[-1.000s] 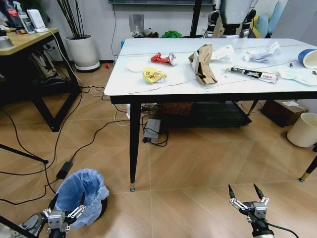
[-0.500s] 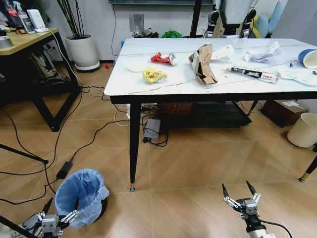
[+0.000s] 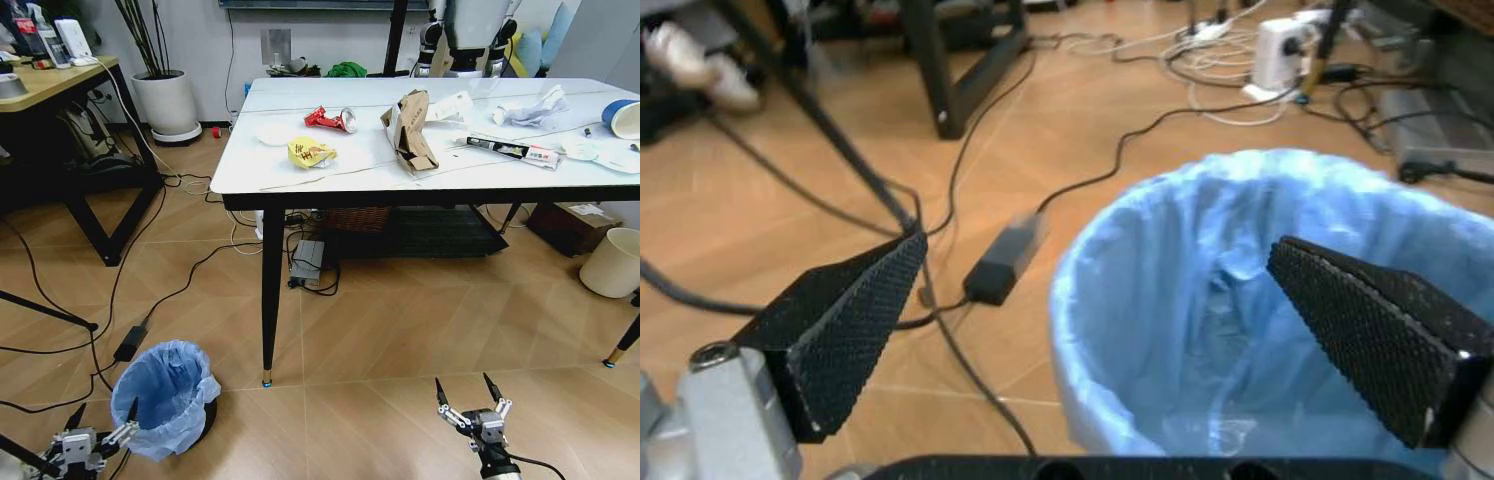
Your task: Pick up the trash bin and place the trash from the table into it.
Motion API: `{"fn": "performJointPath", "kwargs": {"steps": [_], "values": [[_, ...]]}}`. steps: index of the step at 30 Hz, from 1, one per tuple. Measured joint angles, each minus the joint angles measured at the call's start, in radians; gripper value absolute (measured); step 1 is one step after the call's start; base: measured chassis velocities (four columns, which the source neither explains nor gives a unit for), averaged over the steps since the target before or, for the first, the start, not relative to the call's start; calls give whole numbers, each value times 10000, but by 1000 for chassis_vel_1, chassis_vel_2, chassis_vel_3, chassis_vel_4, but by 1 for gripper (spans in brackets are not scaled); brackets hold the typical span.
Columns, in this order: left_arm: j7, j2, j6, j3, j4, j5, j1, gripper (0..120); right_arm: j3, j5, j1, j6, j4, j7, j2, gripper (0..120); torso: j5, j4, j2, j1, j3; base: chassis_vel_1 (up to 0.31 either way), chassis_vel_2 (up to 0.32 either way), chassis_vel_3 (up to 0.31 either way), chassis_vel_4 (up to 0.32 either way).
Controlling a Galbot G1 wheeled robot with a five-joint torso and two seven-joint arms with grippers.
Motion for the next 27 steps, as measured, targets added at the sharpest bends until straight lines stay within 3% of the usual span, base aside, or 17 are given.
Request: {"fn": "performJointPath", "kwargs": {"steps": [5,15,27], "values": [[-10,216,695,118,238,-176,-285,100,22,42,-286,56,115,-8,0,100,0,0,8,3,6,0,0,0,0],[38,887,1045,458,637,-687,-744,100,9,59,-440,178,196,-85,32,100,3,0,17,5,12,0,0,0,0],[303,495,940,765,2065,-847,-1809,100,-33,-12,-515,186,288,-158,15,100,2,0,23,7,18,0,0,0,0]]}}
